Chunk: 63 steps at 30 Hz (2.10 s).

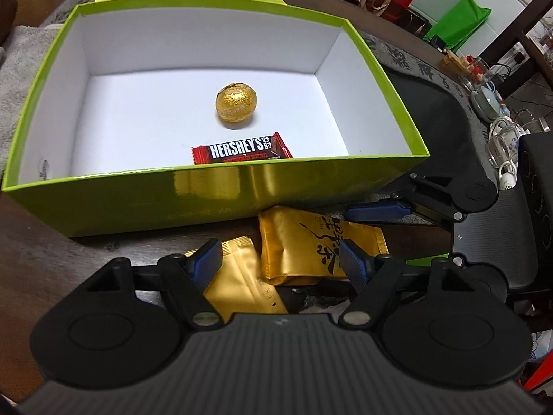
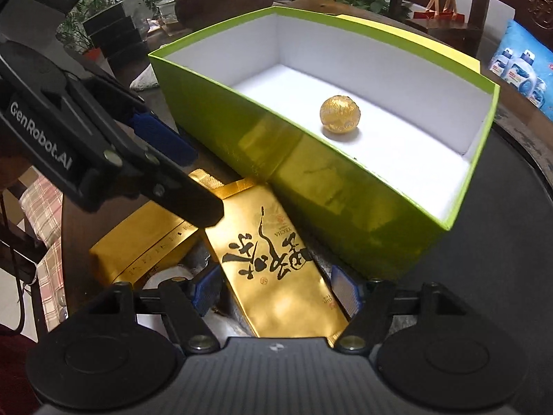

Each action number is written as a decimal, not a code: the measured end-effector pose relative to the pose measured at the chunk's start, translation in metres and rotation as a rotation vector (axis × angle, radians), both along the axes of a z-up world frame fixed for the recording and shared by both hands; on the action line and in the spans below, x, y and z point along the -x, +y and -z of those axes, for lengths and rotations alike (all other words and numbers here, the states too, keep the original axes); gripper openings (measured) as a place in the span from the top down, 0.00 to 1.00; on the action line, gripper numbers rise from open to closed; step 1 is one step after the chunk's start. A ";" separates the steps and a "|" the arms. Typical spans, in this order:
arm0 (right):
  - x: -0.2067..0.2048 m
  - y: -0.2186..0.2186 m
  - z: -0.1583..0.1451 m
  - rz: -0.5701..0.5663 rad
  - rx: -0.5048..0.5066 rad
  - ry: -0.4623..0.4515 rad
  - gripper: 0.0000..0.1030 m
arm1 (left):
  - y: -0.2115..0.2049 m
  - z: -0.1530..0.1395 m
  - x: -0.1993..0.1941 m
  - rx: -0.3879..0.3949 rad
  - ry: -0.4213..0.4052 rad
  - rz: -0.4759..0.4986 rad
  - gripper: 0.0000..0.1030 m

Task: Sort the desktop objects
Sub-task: 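Close the right gripper on the gold calligraphy tea packet, then carry the tea packet into the green box and open the right gripper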

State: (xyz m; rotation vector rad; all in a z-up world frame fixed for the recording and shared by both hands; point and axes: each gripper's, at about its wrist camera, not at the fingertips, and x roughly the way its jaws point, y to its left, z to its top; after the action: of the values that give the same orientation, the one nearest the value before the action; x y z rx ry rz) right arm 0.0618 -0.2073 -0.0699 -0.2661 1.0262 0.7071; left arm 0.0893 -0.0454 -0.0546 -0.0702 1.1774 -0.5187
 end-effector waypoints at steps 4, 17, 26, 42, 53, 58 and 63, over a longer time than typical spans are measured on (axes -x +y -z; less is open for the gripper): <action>-0.003 -0.003 0.004 -0.016 -0.019 0.016 0.30 | -0.007 0.006 -0.004 -0.001 0.023 0.004 0.28; 0.000 -0.005 0.005 -0.077 -0.030 0.028 0.38 | -0.019 0.019 -0.009 -0.017 0.058 0.015 0.35; 0.005 -0.008 0.009 -0.085 -0.035 0.018 0.39 | -0.024 0.019 -0.010 -0.015 0.056 0.020 0.45; 0.041 -0.003 -0.040 -0.118 -0.033 -0.076 0.46 | -0.006 -0.039 0.013 0.064 -0.036 0.019 0.53; 0.025 0.020 -0.114 -0.181 0.014 -0.265 0.46 | 0.010 -0.114 -0.002 0.114 -0.230 -0.031 0.53; -0.013 0.033 -0.127 -0.217 0.039 -0.331 0.46 | 0.020 -0.118 -0.033 0.118 -0.243 -0.078 0.53; -0.062 0.050 -0.116 -0.271 0.072 -0.307 0.46 | 0.031 -0.094 -0.068 0.121 -0.186 -0.140 0.53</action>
State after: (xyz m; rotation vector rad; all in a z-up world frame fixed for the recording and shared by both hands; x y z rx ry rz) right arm 0.1241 -0.1569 0.0460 -0.5666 0.7297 0.8443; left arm 0.1574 -0.0148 0.0394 -0.2027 0.9512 -0.4621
